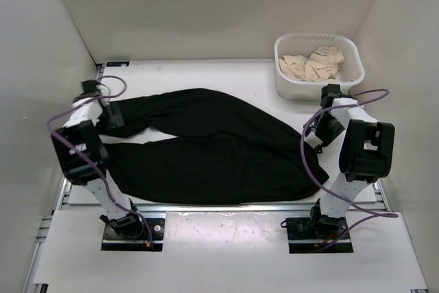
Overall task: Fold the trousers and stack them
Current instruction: Flatten the trousers out
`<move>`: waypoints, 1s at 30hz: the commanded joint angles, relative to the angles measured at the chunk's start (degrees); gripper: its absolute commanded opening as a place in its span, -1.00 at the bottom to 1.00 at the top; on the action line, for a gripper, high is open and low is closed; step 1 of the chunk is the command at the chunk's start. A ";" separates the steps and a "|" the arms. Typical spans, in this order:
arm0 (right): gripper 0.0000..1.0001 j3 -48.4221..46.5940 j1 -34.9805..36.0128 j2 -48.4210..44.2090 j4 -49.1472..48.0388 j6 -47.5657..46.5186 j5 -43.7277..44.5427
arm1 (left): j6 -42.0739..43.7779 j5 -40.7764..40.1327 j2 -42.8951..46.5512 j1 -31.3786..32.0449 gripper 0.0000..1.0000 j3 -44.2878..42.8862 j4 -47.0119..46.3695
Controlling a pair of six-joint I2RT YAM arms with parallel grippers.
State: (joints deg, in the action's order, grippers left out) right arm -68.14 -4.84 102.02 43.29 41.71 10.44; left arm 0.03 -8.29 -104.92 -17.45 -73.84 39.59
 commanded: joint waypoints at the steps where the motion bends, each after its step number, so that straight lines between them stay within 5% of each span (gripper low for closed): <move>1: 0.52 -3.67 -0.52 -7.26 4.96 -7.60 7.92 | -0.03 -1.11 10.61 -9.32 0.93 -1.21 -0.13; 4: 0.70 -4.28 -1.22 -12.53 9.87 -8.75 10.91 | -0.03 -1.98 12.81 -13.12 0.87 2.46 0.40; 9: 0.78 7.53 -1.75 -23.07 14.71 -6.21 6.55 | -0.03 -3.92 11.59 -16.11 0.83 10.99 -0.47; 16: 0.81 29.43 -1.75 -33.02 4.12 1.61 -5.85 | -0.03 -4.45 3.60 -18.76 0.78 12.23 -6.02; 18: 0.83 31.92 -1.75 -33.02 1.37 2.58 -7.79 | -0.03 -4.45 0.70 -18.76 0.72 11.71 -7.16; 20: 0.79 34.03 -1.75 -31.89 -1.18 3.29 -8.50 | -0.03 -4.45 -0.89 -18.76 0.37 10.31 -7.16; 22: 0.38 35.35 -1.75 -30.91 -1.71 3.29 -7.55 | -0.03 -4.45 -2.21 -18.76 -0.02 9.78 -7.16; 23: 0.17 35.36 -1.75 -29.52 -1.72 3.90 -6.49 | -0.03 -4.45 -2.21 -18.76 -0.46 9.16 -7.16; 24: -0.41 35.36 -3.23 -28.99 -1.19 3.90 -4.65 | -0.03 -4.45 -2.21 -18.76 -0.68 9.16 -7.16; 26: -0.95 34.83 -5.95 -28.46 0.99 3.90 -3.15 | -0.03 -4.97 -2.21 -17.71 -0.72 7.84 -7.16; 30: -1.00 31.76 -16.22 -31.52 4.78 3.29 3.35 | -0.03 -4.98 0.50 -14.90 -0.72 5.56 -7.69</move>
State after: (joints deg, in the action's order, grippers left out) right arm -34.11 -15.53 72.01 46.02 45.12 3.66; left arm 0.08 -12.62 -104.95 -34.28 -65.76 34.41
